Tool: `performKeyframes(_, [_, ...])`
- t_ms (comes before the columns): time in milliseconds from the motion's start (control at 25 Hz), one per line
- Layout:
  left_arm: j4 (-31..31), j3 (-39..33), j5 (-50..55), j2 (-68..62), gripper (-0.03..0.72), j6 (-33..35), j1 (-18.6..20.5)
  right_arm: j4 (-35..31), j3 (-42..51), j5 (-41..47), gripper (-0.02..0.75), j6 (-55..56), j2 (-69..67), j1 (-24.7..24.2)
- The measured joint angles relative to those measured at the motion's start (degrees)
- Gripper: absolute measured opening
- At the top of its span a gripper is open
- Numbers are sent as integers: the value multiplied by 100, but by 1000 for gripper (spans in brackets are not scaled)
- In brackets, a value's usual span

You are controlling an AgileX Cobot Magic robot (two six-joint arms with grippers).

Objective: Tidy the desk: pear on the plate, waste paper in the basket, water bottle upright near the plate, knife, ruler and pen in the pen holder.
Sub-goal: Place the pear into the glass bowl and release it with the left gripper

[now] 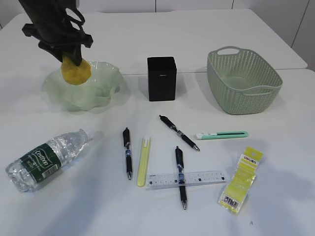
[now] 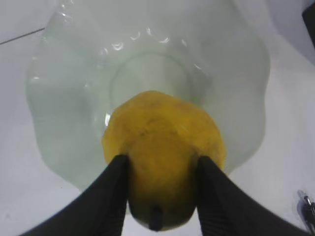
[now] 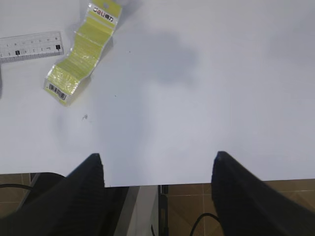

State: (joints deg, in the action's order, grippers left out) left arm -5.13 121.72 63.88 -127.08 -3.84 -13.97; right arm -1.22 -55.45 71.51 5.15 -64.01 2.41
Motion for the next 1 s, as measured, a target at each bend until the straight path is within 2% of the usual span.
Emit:
performKeyframes(280, [105, 552, -109, -724, 290, 0, 11, 0, 0, 0, 533, 0, 0, 0])
performKeyframes(800, [372, 583, -228, -1175, 290, 0, 409, 0, 0, 0, 533, 0, 0, 0])
performKeyframes(1000, [513, 583, -307, -1254, 290, 0, 429, 0, 0, 0, 532, 0, 0, 0])
